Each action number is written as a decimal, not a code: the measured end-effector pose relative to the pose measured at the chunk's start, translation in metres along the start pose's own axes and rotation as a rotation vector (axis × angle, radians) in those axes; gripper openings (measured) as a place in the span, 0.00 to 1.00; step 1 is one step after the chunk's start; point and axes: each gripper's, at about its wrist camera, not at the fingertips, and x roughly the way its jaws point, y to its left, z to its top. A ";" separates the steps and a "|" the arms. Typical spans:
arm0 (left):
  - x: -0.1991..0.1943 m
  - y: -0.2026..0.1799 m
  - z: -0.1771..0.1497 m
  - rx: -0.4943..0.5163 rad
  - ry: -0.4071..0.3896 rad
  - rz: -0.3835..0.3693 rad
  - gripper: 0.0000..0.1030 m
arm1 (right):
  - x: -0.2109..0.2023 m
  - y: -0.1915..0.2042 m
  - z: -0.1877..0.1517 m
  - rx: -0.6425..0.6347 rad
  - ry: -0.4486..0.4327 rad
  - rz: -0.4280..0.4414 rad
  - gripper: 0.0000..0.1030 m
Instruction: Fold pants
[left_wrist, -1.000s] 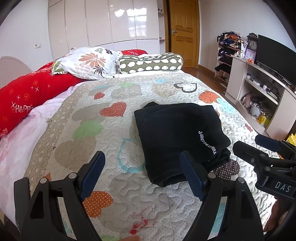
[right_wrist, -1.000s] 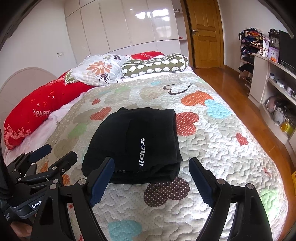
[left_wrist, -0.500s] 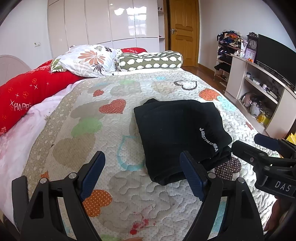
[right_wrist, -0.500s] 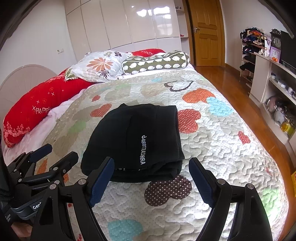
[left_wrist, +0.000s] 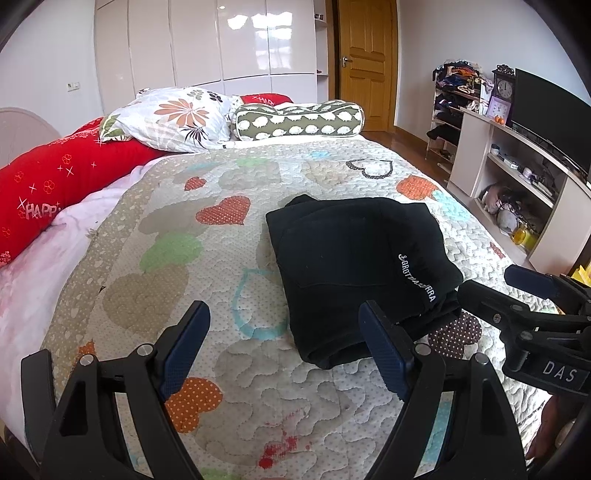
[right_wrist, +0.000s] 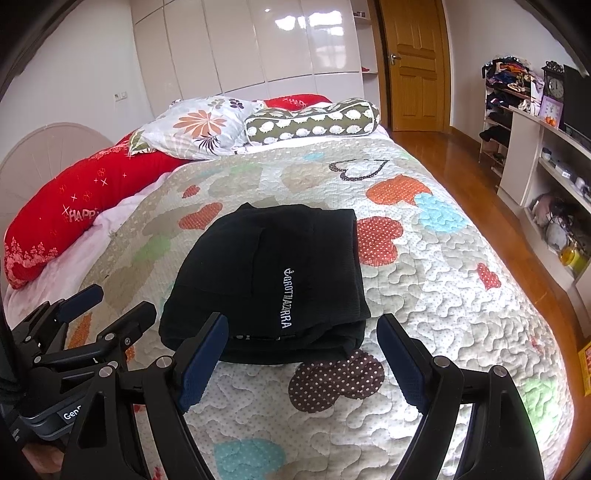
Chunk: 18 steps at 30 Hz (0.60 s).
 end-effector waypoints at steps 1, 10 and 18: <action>0.000 0.000 0.000 0.000 -0.001 0.000 0.81 | 0.000 0.000 0.000 -0.001 0.000 -0.001 0.82; -0.001 0.001 -0.001 -0.005 -0.006 -0.003 0.81 | 0.002 0.002 0.000 -0.016 0.009 -0.015 0.82; -0.002 0.001 -0.001 -0.006 -0.008 -0.005 0.81 | 0.004 0.001 0.000 -0.026 0.012 -0.019 0.82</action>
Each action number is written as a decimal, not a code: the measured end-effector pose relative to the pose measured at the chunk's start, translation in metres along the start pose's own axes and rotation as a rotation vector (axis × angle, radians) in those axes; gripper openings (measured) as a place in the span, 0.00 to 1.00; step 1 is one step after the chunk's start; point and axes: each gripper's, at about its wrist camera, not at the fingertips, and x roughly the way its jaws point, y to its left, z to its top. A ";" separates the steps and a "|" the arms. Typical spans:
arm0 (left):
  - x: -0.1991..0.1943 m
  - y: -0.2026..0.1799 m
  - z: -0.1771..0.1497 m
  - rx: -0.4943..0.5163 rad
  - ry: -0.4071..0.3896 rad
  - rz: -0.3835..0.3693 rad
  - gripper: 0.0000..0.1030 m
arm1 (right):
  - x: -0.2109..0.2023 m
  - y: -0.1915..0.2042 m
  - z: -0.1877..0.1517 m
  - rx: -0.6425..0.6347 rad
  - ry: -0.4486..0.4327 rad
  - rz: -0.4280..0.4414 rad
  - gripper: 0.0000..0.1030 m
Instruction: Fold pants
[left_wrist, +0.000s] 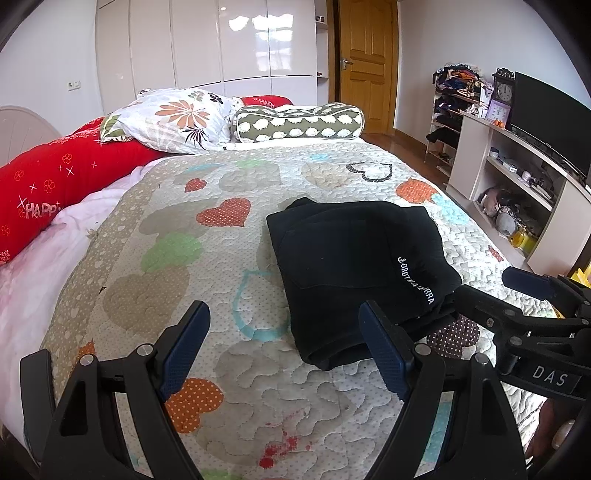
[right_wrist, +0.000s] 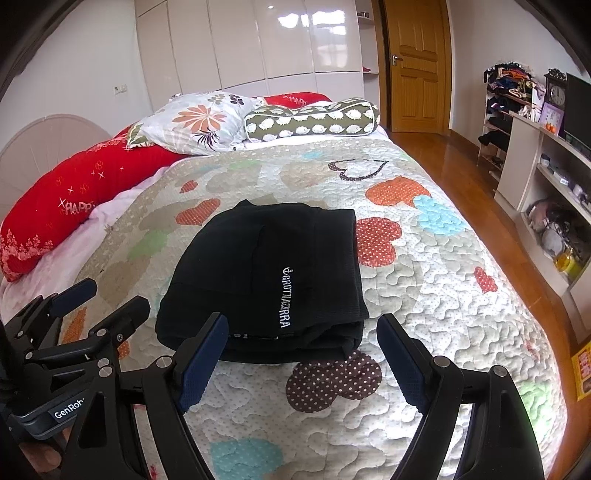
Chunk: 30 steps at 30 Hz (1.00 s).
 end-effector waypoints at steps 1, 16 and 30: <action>0.000 0.000 0.000 0.000 0.001 0.000 0.81 | 0.001 0.000 0.000 0.001 0.002 0.001 0.82; -0.002 -0.001 -0.002 -0.002 -0.001 -0.007 0.81 | 0.001 -0.002 -0.003 -0.004 0.020 0.009 0.82; -0.006 0.000 -0.003 -0.004 -0.011 -0.021 0.81 | -0.001 -0.003 -0.003 -0.003 0.028 0.010 0.82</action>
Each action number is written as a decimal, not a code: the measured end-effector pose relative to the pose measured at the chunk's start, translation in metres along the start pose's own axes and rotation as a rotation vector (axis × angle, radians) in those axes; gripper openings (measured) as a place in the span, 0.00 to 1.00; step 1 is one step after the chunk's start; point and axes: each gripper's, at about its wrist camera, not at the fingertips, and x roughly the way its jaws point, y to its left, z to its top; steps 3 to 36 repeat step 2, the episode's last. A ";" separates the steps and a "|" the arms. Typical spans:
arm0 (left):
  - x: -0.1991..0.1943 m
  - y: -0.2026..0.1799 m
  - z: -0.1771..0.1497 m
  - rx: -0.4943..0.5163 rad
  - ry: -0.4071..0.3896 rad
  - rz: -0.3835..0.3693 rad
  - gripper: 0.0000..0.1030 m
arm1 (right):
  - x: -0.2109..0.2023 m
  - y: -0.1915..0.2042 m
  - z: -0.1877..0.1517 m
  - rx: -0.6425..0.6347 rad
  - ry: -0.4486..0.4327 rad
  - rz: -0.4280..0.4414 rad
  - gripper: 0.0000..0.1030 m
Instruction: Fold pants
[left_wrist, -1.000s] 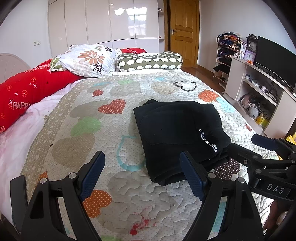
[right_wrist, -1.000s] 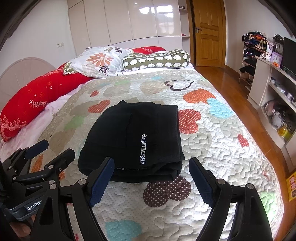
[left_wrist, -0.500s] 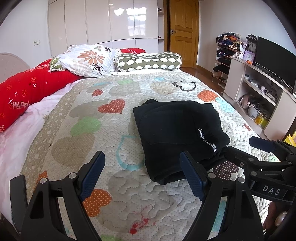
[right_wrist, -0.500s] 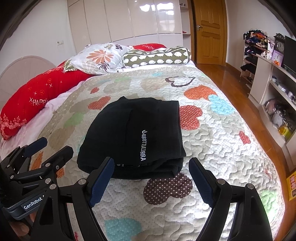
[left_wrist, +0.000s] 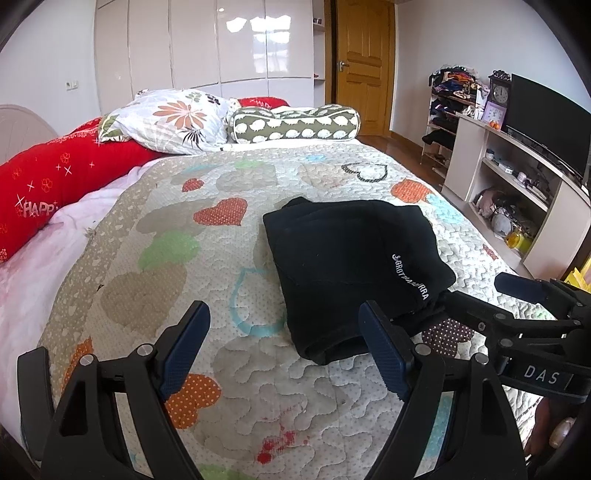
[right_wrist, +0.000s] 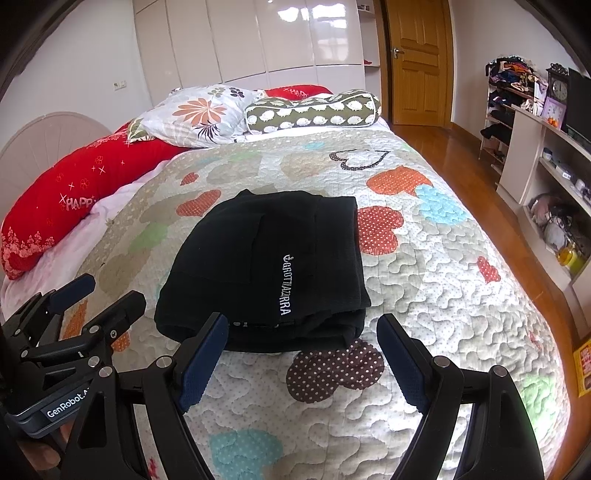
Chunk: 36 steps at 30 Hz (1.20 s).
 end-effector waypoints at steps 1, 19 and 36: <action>-0.001 0.000 0.000 0.003 -0.002 0.002 0.81 | 0.000 0.000 0.000 0.000 0.000 -0.002 0.82; -0.001 0.001 0.000 0.002 -0.001 0.002 0.81 | 0.000 0.000 0.000 0.000 0.000 -0.003 0.82; -0.001 0.001 0.000 0.002 -0.001 0.002 0.81 | 0.000 0.000 0.000 0.000 0.000 -0.003 0.82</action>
